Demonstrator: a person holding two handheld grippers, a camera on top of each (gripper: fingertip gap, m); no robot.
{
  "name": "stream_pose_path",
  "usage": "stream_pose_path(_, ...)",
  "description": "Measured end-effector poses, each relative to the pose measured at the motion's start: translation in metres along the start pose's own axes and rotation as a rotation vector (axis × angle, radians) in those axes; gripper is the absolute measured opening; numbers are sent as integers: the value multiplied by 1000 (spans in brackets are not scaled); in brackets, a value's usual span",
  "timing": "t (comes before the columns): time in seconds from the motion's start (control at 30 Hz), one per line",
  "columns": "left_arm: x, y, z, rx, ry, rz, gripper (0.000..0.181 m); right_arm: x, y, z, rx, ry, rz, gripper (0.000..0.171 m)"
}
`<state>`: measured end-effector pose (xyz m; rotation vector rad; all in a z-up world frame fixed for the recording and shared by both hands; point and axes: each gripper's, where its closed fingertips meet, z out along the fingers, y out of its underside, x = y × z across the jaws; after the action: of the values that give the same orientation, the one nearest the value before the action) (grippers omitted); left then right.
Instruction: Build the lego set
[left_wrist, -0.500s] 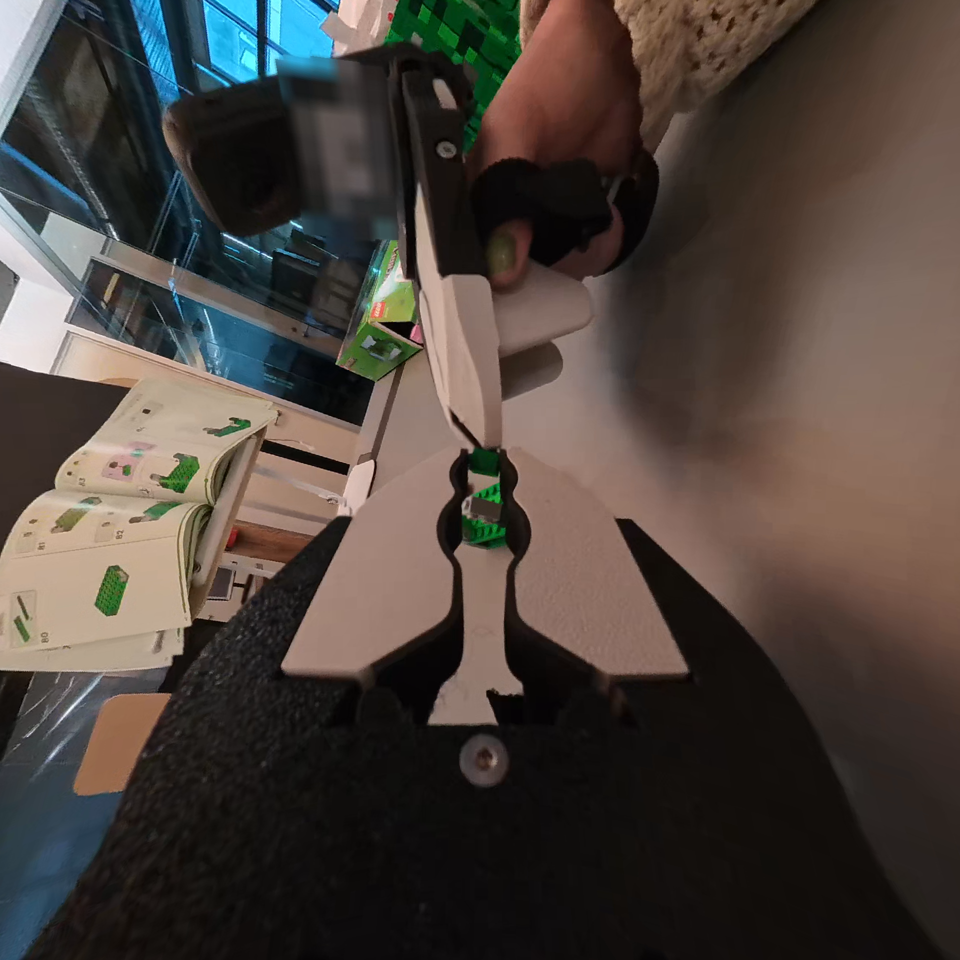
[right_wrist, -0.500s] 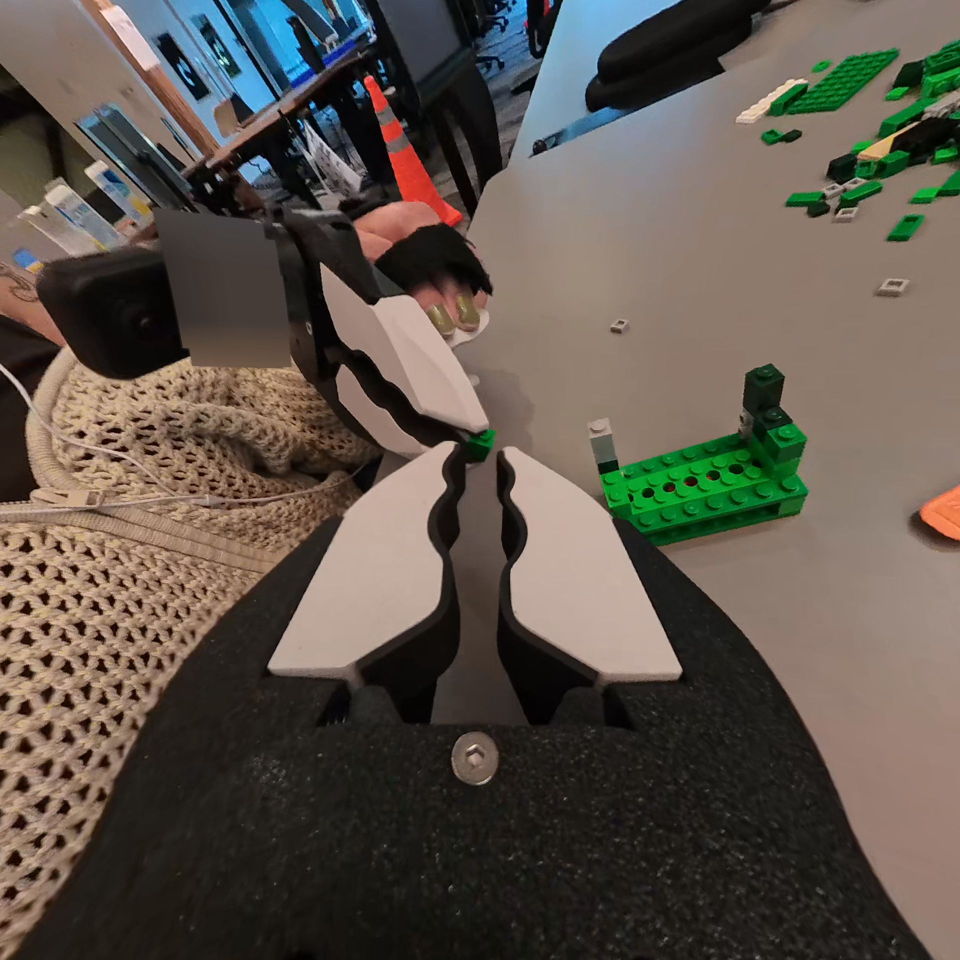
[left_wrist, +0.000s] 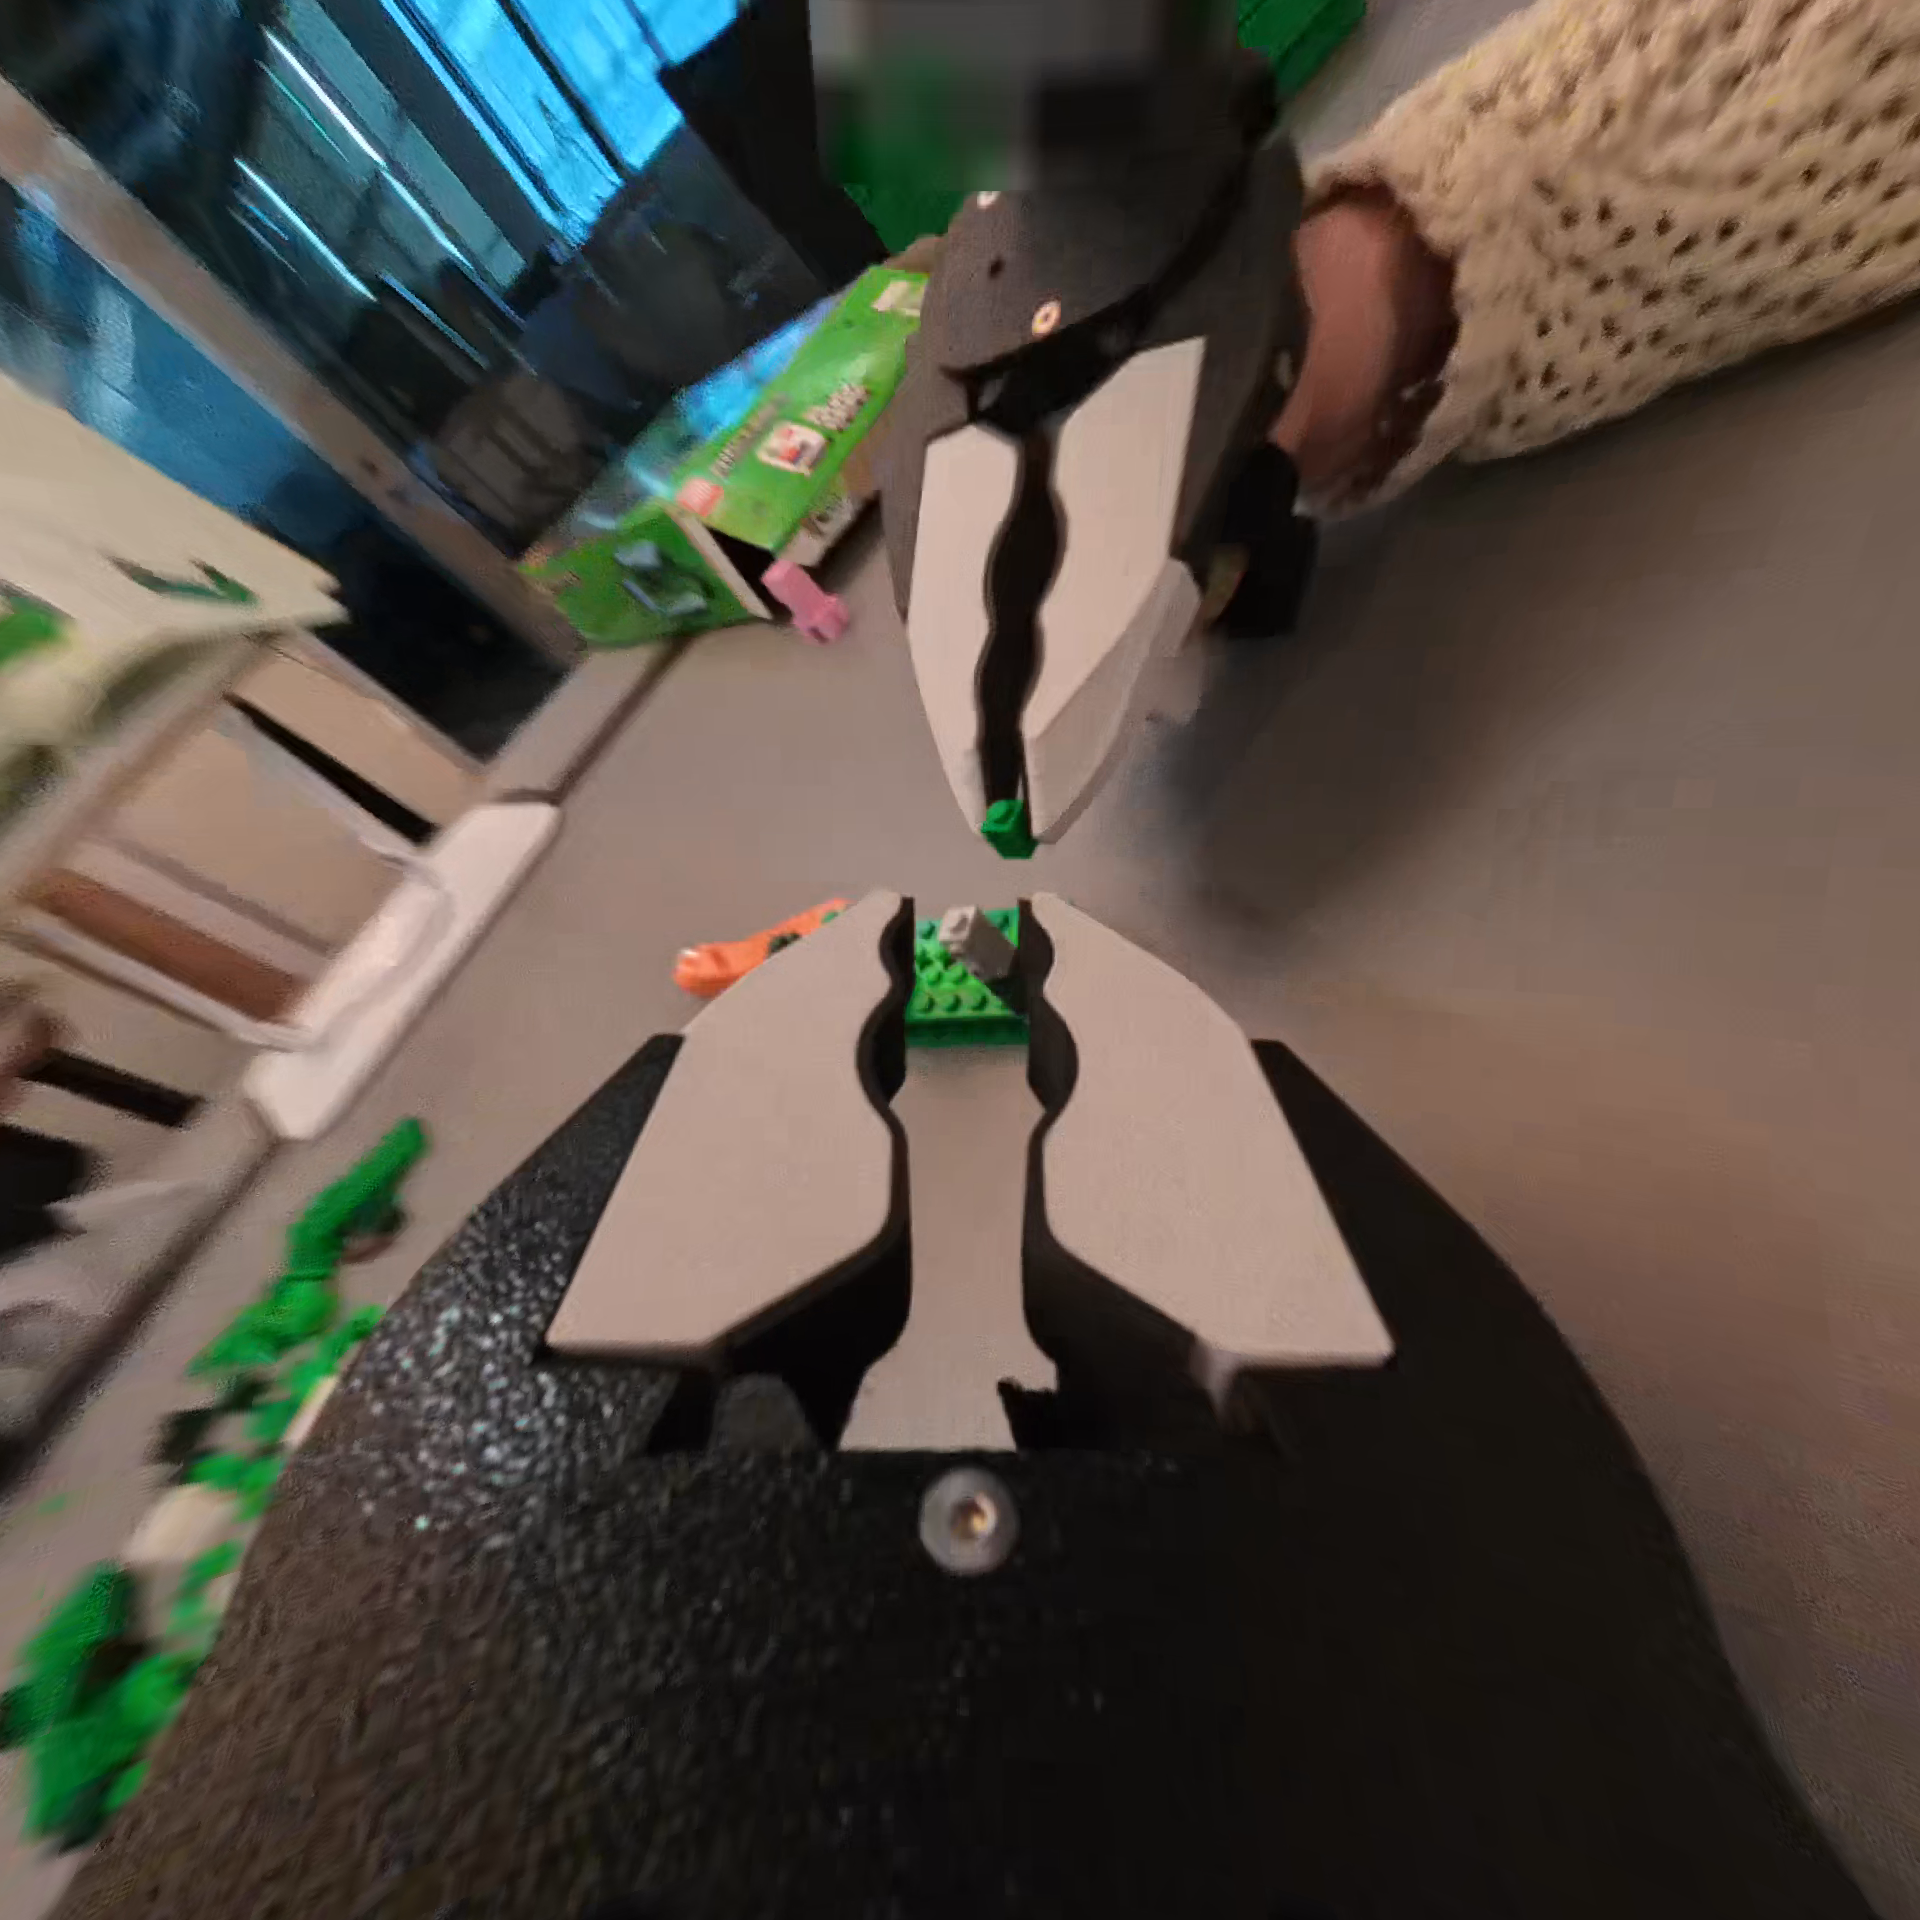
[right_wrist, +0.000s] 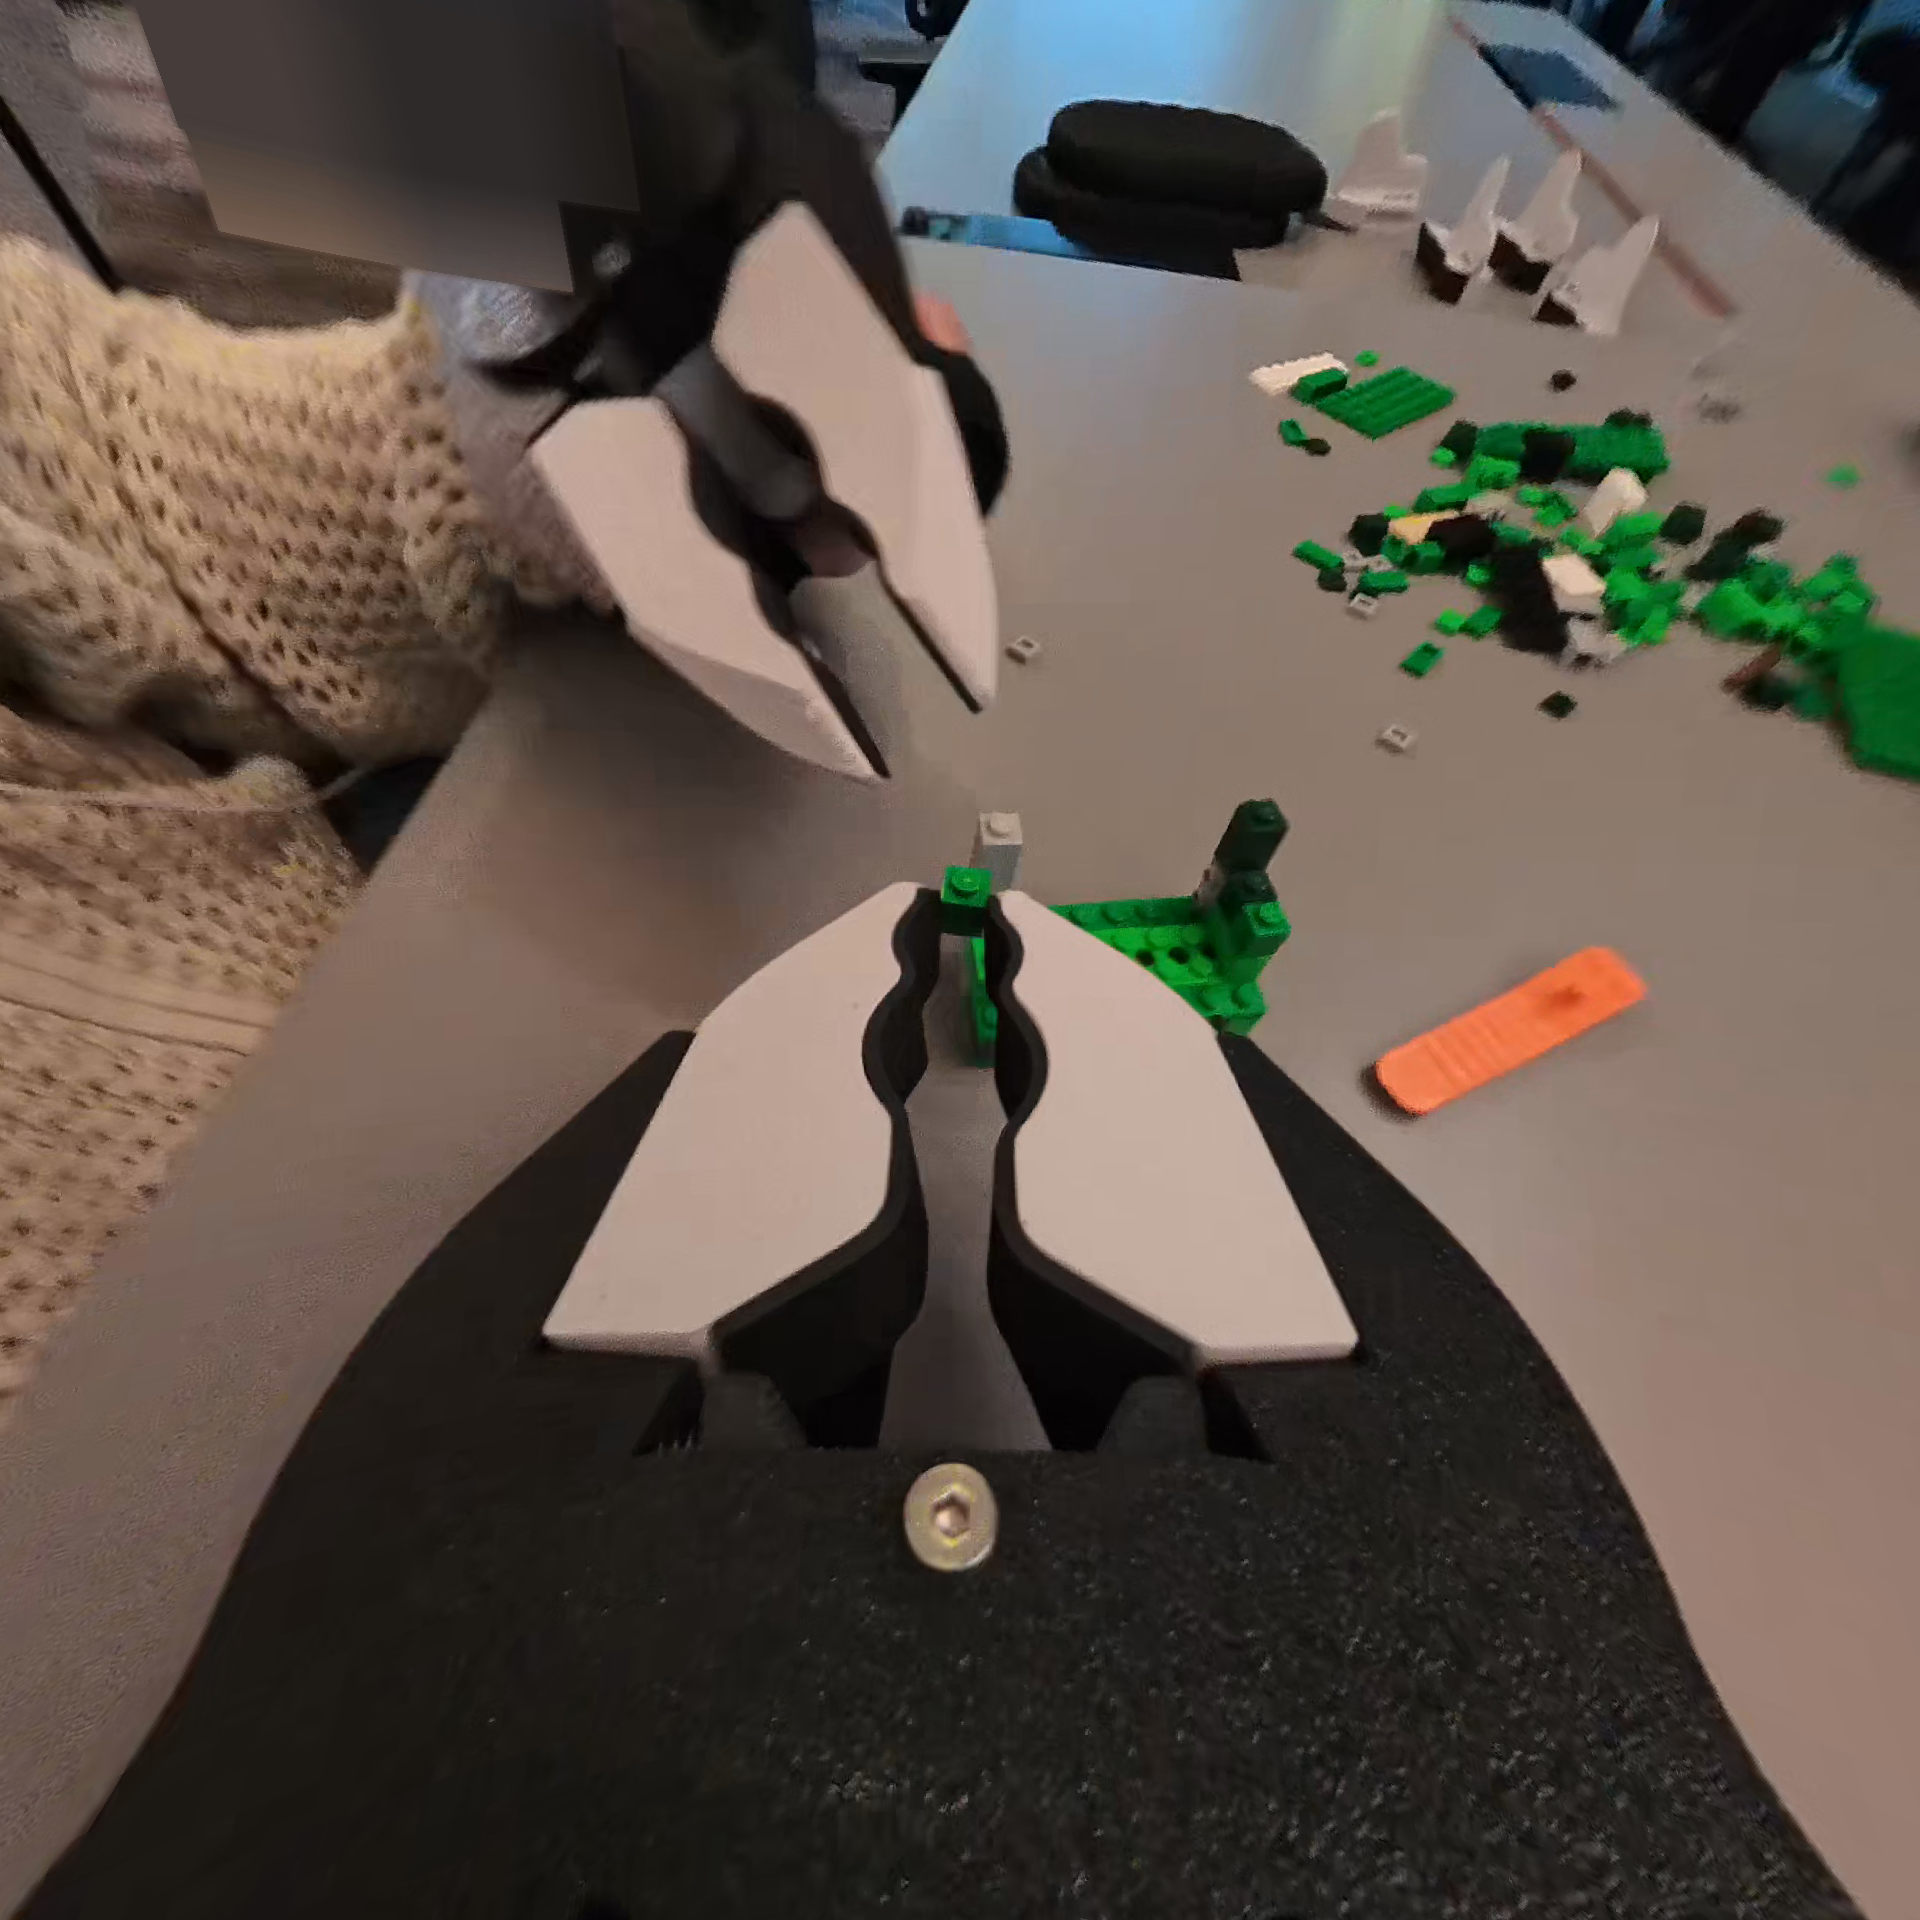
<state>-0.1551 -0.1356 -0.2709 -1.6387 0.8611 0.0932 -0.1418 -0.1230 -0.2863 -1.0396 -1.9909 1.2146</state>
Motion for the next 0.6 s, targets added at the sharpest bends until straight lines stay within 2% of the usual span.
stream_pose_path(0.1,-3,12,4,8,158,-169,18,4,-2,5,18,-10,-87,8)
stream_pose_path(0.2,-3,16,7,16,271,-247,16,4,-1,7,17,-54,-99,8)
stream_pose_path(0.6,8,28,21,-81,387,-227,10,6,11,16,-65,-120,-135,8)
